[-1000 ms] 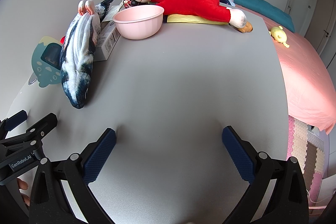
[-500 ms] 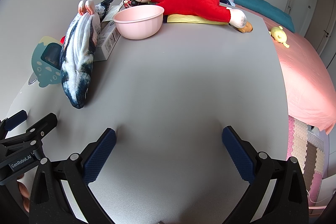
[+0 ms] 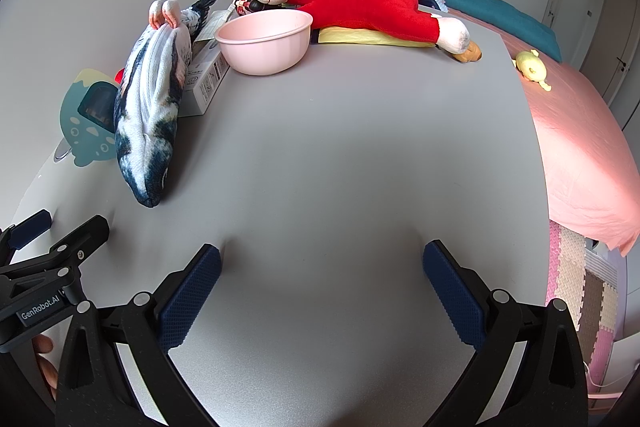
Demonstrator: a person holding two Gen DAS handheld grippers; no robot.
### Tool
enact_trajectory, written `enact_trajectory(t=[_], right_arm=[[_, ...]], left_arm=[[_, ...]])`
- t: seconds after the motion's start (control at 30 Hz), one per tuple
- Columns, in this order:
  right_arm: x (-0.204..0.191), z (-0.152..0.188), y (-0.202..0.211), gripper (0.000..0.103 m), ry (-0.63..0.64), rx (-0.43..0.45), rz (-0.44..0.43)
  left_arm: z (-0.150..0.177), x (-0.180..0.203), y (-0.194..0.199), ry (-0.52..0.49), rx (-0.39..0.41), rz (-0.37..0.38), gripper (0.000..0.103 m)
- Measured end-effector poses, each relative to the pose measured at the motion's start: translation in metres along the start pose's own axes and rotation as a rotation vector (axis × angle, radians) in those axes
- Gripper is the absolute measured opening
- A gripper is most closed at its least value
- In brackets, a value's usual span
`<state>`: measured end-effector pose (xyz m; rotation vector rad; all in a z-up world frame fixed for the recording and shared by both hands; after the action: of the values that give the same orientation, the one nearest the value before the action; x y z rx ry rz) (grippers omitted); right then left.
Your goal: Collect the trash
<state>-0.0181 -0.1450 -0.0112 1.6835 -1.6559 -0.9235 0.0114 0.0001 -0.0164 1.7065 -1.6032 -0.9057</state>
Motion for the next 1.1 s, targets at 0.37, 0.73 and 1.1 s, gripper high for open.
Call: enact_trajectory(t=[0.37, 0.73, 1.1], right_arm=[[0.013, -0.023, 0.013, 0.101, 0.129, 0.009, -0.193], [0.053, -0.094, 0.034, 0.095, 0.198, 0.065, -0.305], [0.091, -0.155, 0.026, 0.086, 0.231, 0.088, -0.301]], left_arm=[[-0.005, -0.005, 0.015, 0.074, 0.002, 0.023, 0.097], [-0.069, 0.037, 0.064, 0.087, 0.128, 0.037, 0.097], [-0.117, 0.078, -0.001, 0.105, 0.036, -0.063, 0.091]])
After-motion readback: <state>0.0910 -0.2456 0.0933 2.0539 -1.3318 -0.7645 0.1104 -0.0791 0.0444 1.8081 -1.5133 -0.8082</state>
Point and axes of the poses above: each gripper's, at about its wrist camera, not at the fingertips, and y roughly against the way its jaws point, x to its right, z to its underside, the point moved 2 cm from there along -y, roughly the way its jaws point, and after that the axes turned 4 degrees about -z, right-handed, at the moved point
